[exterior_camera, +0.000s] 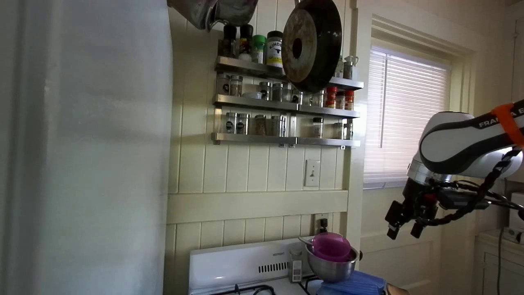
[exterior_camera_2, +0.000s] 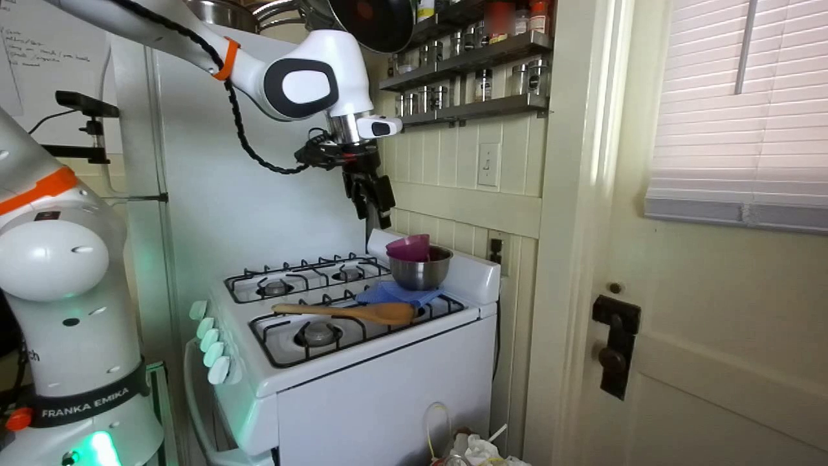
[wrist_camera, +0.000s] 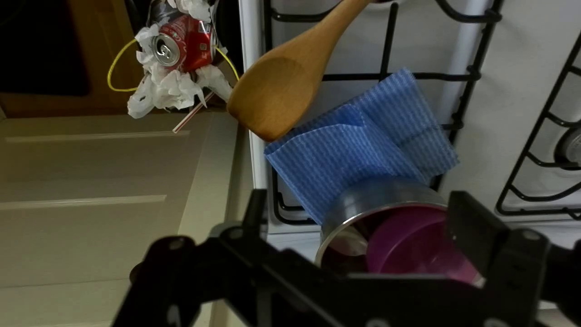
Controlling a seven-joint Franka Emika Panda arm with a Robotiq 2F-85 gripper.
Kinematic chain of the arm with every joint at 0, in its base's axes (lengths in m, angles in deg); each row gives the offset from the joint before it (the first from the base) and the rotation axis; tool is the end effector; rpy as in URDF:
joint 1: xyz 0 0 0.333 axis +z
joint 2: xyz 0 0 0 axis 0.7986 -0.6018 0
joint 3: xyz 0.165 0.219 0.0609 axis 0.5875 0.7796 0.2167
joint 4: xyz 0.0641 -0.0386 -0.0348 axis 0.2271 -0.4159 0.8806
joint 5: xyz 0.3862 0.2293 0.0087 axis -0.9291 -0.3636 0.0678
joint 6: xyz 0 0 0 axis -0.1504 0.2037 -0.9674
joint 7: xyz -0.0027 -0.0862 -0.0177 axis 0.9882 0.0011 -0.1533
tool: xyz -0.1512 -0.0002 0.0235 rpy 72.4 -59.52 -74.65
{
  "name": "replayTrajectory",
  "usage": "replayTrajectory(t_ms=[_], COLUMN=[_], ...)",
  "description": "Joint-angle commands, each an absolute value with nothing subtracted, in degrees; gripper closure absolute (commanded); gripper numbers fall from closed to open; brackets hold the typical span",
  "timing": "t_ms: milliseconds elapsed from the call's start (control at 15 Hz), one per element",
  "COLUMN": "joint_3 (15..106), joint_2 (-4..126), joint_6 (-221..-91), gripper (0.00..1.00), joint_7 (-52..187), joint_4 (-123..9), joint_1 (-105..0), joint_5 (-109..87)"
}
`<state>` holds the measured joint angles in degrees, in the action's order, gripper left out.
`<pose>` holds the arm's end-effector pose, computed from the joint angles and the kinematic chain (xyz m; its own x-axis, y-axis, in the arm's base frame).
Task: Move the black grating on the left to the right.
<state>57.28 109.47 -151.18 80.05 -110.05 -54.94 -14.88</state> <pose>0.4808 -0.0703 0.3896 0.9600 -0.0312 0.2782 -0.0193 -0.9988 -0.0455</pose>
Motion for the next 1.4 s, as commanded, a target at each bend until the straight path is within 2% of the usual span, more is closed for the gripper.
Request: replayTrajectory(t_ms=[0,467,933,1333], joint_3=[57.6,59.4,64.2,67.0], joint_2=[109.4,108.8,105.2,95.6], joint_6=[-151.0,-151.4,-152.0,-151.6], gripper=[0.0,0.0,0.0,0.0], joint_7=[80.2,81.3,91.6,101.4], joint_4=[-109.9,-109.9,-108.7,-100.7], joint_1=[-55.3,-54.3,-45.6,-37.6], joint_5=[-15.1,-13.4,-13.9,-15.7])
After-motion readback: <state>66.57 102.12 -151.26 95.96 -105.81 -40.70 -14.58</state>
